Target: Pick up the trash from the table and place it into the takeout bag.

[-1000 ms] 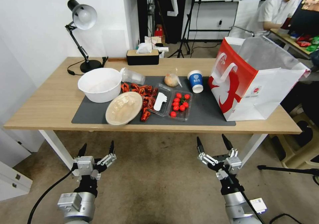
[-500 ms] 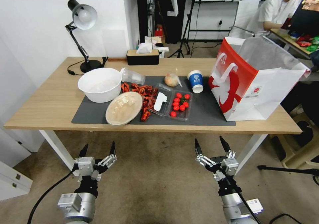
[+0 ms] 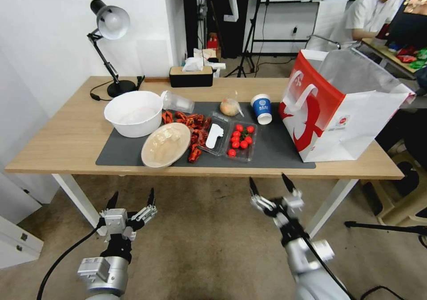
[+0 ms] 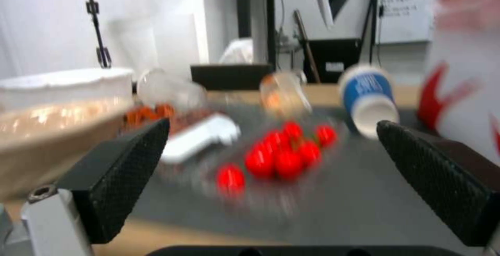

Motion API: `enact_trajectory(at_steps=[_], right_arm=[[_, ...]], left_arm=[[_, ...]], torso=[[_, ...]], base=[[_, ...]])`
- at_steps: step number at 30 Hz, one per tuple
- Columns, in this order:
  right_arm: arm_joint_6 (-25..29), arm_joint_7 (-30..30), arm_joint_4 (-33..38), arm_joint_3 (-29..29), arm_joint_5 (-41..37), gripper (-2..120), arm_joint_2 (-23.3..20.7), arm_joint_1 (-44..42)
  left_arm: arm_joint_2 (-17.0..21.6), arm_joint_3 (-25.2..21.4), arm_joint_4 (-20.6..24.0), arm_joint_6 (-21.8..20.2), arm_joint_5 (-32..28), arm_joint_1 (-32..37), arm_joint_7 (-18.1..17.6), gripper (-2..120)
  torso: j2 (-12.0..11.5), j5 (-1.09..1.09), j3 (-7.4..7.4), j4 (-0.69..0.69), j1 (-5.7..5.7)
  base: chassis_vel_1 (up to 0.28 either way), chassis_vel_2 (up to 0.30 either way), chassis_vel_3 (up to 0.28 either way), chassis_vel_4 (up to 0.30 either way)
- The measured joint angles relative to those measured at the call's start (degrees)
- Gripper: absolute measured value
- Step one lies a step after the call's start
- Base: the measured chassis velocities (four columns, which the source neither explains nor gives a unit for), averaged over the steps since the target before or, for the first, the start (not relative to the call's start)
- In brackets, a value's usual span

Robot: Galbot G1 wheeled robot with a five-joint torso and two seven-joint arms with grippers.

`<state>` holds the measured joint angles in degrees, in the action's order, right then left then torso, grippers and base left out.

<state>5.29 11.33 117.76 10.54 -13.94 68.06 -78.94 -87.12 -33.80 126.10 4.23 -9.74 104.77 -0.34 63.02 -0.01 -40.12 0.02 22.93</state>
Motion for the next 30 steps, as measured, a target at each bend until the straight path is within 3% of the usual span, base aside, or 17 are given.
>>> enact_trajectory(at_steps=[13,21,30], right_arm=[[-16.9,7.1,-6.3,-9.6,-5.5,100,-1.2,21.9],[-23.5,12.7,-13.2,-13.8,-12.4,100,-1.6,34.0],[-29.8,18.3,-21.4,-16.8,-15.3,100,-0.2,45.7]], left_arm=[[-0.3,-0.7,-0.3,-0.4,0.4,-0.3,-0.4,100],[-0.3,-1.4,-0.9,-0.4,0.0,-0.6,-0.5,100],[-0.4,-2.0,-1.8,-0.4,-0.4,-0.9,-0.5,100]], torso=[[0.0,0.01,0.01,-0.02,0.00],[0.0,0.01,0.01,-0.01,0.00],[0.0,0.00,0.01,-0.01,0.00]], base=[[0.000,0.000,0.000,0.000],[0.000,0.000,0.000,0.000],[0.000,0.000,0.000,0.000]])
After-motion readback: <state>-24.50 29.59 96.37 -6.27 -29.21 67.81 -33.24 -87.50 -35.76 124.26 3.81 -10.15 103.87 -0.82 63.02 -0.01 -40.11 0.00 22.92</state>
